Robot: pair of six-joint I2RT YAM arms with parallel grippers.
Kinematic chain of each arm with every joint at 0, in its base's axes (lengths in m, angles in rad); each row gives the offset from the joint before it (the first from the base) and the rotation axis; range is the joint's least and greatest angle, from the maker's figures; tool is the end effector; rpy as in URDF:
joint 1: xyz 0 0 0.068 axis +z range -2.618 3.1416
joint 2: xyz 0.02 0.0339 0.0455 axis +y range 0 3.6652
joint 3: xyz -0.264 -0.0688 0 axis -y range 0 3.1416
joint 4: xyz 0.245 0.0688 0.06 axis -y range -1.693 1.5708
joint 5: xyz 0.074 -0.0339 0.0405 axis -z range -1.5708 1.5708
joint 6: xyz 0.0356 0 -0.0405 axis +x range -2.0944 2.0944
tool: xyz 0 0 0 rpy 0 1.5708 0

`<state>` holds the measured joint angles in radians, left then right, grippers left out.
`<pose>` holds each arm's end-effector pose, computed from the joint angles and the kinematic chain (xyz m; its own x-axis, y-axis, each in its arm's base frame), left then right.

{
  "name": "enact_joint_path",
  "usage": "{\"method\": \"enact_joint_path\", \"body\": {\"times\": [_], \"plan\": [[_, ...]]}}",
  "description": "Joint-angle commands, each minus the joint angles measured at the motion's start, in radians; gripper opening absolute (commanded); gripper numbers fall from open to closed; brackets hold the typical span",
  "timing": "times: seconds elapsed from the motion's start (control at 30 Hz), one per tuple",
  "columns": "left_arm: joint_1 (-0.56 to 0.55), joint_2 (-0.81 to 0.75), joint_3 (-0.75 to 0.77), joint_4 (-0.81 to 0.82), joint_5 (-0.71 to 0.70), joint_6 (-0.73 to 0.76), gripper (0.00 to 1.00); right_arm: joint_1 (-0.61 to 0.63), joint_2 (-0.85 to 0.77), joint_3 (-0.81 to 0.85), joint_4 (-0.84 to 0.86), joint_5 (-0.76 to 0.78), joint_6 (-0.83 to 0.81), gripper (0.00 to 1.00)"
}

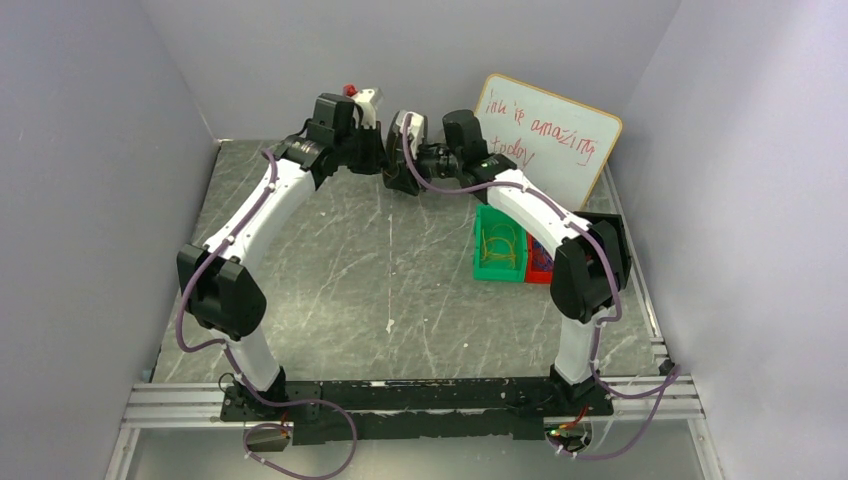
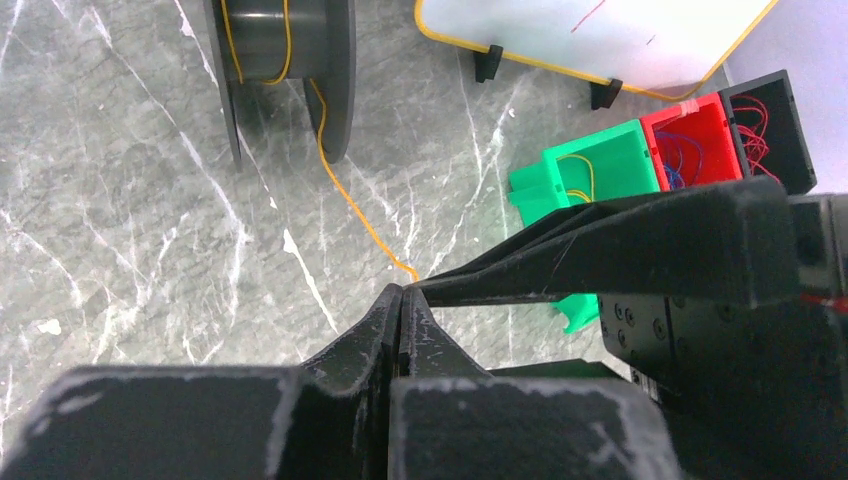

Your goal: Wrap the cables

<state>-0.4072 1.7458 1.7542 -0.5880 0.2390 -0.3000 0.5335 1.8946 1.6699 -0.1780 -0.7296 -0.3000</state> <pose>0.3652 -0.1667 0.3761 -0.6479 -0.0332 -0.7610 0.3927 0.8414 -0.3711 0.3743 0.2486 0.3283 -0.0543 -0.2879 -0.9561 -0.9663 0.2563 -0.0223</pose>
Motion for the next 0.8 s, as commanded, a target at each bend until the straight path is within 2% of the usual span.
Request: {"method": "enact_joint_path", "body": {"times": [0.0, 0.13, 0.2, 0.3, 0.4, 0.53, 0.77], "plan": [[0.005, -0.021, 0.000, 0.023, 0.028, -0.036, 0.03, 0.016, -0.001, 0.042, 0.010, 0.034, -0.035, 0.43], [0.006, -0.025, -0.008, 0.025, 0.033, -0.036, 0.03, 0.022, 0.015, 0.068, -0.007, 0.065, -0.067, 0.43], [0.008, -0.025, -0.011, 0.027, 0.039, -0.036, 0.03, 0.022, 0.022, 0.077, -0.022, 0.065, -0.093, 0.38], [0.009, -0.025, -0.012, 0.027, 0.046, -0.040, 0.03, 0.019, 0.034, 0.093, -0.050, 0.032, -0.146, 0.12], [0.010, -0.026, -0.012, 0.027, 0.047, -0.042, 0.03, 0.012, 0.036, 0.101, -0.074, -0.026, -0.205, 0.00], [0.013, -0.028, -0.012, 0.025, 0.045, -0.044, 0.03, 0.001, 0.030, 0.096, -0.097, -0.091, -0.255, 0.00], [0.017, -0.028, 0.004, 0.008, 0.003, -0.051, 0.03, -0.009, 0.029, 0.084, -0.102, -0.101, -0.228, 0.00]]}}
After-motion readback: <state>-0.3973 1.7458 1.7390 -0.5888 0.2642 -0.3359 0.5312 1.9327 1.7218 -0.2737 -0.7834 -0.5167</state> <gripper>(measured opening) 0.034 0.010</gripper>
